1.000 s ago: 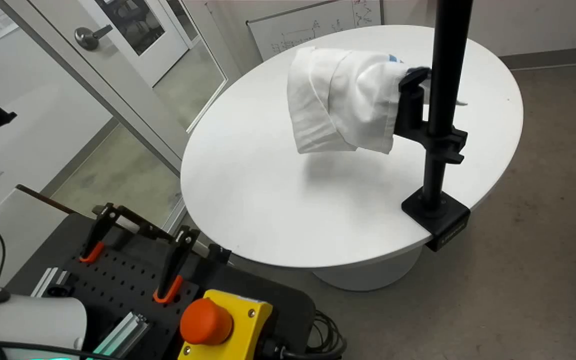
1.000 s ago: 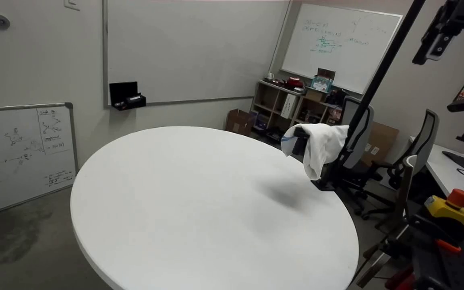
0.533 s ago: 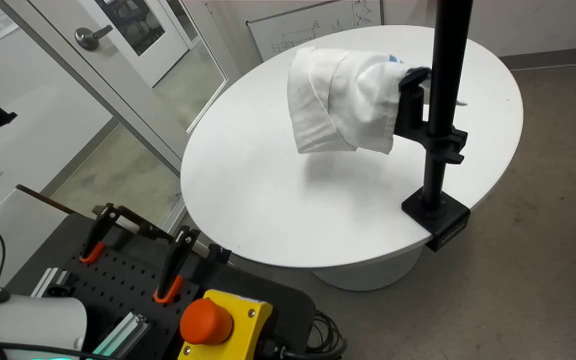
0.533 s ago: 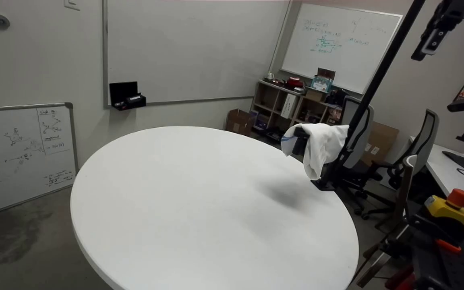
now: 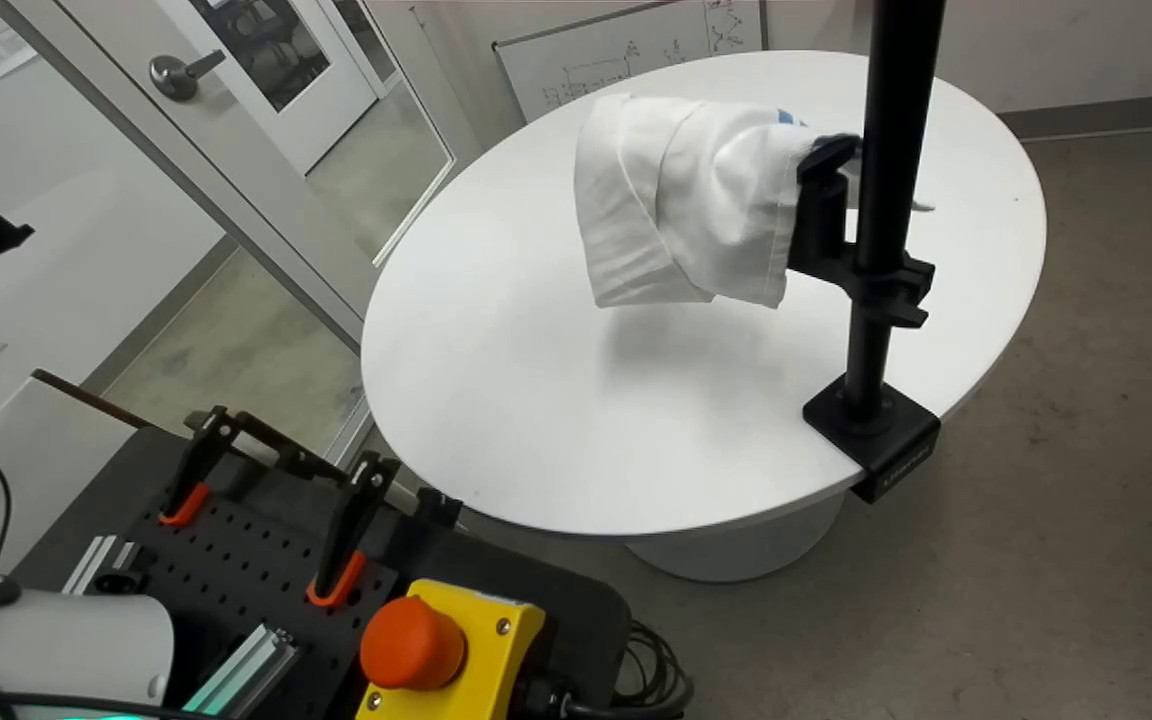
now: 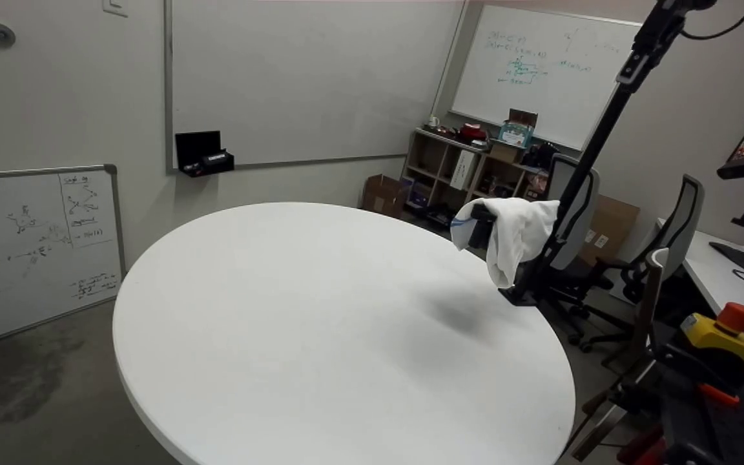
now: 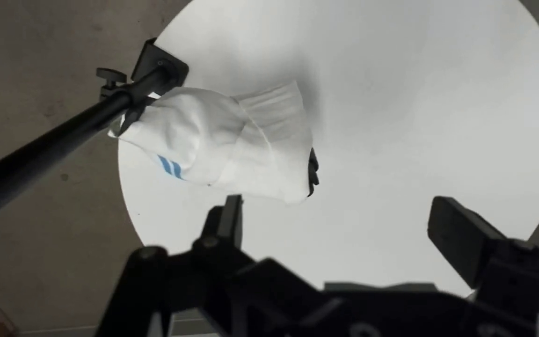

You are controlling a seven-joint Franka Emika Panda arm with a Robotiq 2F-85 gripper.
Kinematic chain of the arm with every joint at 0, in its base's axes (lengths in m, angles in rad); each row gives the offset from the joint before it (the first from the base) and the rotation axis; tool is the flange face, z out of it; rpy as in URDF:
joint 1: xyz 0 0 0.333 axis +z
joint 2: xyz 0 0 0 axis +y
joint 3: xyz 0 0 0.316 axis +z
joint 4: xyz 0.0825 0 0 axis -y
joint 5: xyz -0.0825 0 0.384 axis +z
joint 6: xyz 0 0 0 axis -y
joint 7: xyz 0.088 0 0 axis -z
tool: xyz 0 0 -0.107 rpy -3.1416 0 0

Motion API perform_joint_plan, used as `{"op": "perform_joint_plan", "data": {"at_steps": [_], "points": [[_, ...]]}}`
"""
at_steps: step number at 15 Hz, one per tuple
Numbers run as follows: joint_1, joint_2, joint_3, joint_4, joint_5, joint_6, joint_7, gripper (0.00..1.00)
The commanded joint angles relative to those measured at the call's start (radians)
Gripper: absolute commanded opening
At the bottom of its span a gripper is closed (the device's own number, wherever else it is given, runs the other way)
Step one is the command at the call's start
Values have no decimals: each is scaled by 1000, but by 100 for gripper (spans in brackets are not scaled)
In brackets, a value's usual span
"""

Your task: Unhang the cloth from the stand

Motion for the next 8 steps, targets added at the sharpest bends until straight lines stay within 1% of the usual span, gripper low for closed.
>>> {"op": "perform_joint_plan", "data": {"at_steps": [1, 4, 7, 8], "points": [[-16, 199, -20, 131, 21, 63, 7, 100], [-34, 346, -30, 214, 60, 109, 17, 100], [-55, 468, -25, 288, 134, 122, 9, 100], [-64, 501, -19, 302, 151, 135, 26, 100]]}}
